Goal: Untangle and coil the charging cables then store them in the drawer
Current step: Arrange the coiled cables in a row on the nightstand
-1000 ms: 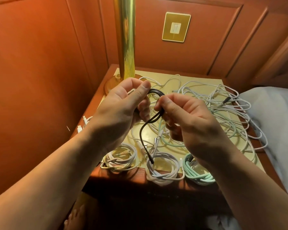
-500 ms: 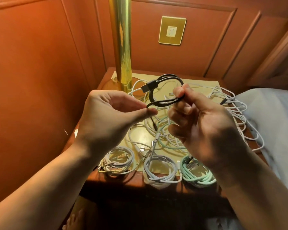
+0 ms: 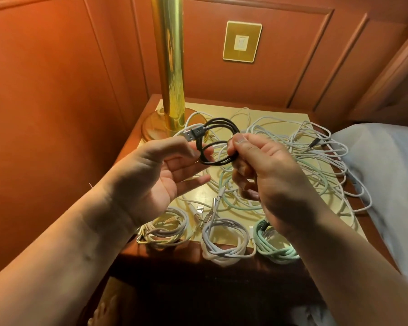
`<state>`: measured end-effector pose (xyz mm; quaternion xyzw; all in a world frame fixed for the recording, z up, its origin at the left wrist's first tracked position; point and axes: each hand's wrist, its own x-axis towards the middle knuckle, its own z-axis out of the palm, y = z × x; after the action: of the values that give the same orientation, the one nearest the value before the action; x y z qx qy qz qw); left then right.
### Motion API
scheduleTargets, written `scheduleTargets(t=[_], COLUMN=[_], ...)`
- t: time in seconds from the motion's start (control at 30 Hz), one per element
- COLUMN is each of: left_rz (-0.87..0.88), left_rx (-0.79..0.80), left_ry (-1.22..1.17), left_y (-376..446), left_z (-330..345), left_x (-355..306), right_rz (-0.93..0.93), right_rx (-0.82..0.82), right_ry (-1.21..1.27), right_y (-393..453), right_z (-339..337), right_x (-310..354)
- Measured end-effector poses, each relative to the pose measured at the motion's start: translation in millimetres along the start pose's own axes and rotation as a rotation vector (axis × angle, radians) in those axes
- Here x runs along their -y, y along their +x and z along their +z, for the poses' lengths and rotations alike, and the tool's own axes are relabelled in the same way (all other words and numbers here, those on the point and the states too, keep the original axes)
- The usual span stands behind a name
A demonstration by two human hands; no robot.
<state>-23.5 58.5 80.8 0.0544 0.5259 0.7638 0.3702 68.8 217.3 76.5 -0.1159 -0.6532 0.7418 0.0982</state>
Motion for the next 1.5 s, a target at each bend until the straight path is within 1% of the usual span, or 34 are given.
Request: scheduleTargets(t=[0.13,0.23,0.3,0.37,0.43,0.6,0.67,0.73,0.77,0.9,1.0,1.07,1.13,1.23,1.27,1.3,1.33,1.37,1.4,1.5], left_rz=[0.018,0.024,0.046,0.063,0.048,-0.044,-0.051,-0.024,0.007,0.276,0.447,0.589,0.78,1.075,1.147,1.181,1.173,1.123,1.033,0.639], left_rx=[0.02,0.058,0.045,0.025,0.067,0.311,0.403,0.434,0.393,0.048,-0.073,-0.193,-0.305,-0.395,-0.401,-0.398,-0.394,-0.389,-0.374,-0.274], left_ry=[0.209,0.348,0.388,0.395,0.378,0.214,0.13,0.099,0.123,0.374,0.421,0.599,0.809,1.04,1.09,1.106,1.086,1.035,0.95,0.552], left_y=[2,2,1,3,4,15,17,18,19,16,11,12,14,13,14,13,14,15,15,17], left_z=[-2,-2,-3,-3,-5,-19,-21,-19,-18,-7,-4,-8,-14,-16,-16,-16,-16,-15,-15,-12], left_x=[0,-1,2,3,3,6,7,7,8,13,16,20,23,24,25,26,26,26,25,19], right_rz=[-0.027,-0.097,-0.137,-0.14,-0.095,0.135,0.222,0.235,0.219,0.142,0.05,-0.006,-0.037,-0.049,-0.048,-0.046,-0.046,-0.049,-0.055,-0.077], right_rx=[-0.029,-0.058,-0.054,-0.05,-0.045,0.003,0.033,0.055,0.057,0.006,0.016,0.027,0.02,-0.002,-0.009,-0.014,-0.015,-0.014,-0.008,0.013], right_ry=[-0.075,-0.186,-0.267,-0.293,-0.24,0.037,0.162,0.188,0.163,0.048,-0.054,-0.113,-0.189,-0.268,-0.278,-0.281,-0.279,-0.276,-0.275,-0.302], right_y=[1,0,0,0,0,0,0,1,2,4,1,0,1,3,3,3,3,3,4,4], right_z=[1,0,1,2,4,6,6,5,4,0,2,4,4,3,2,2,2,1,1,-1], right_x=[-4,-8,-10,-10,-9,-2,-1,-2,-4,-9,-9,-11,-14,-17,-17,-18,-18,-18,-18,-17])
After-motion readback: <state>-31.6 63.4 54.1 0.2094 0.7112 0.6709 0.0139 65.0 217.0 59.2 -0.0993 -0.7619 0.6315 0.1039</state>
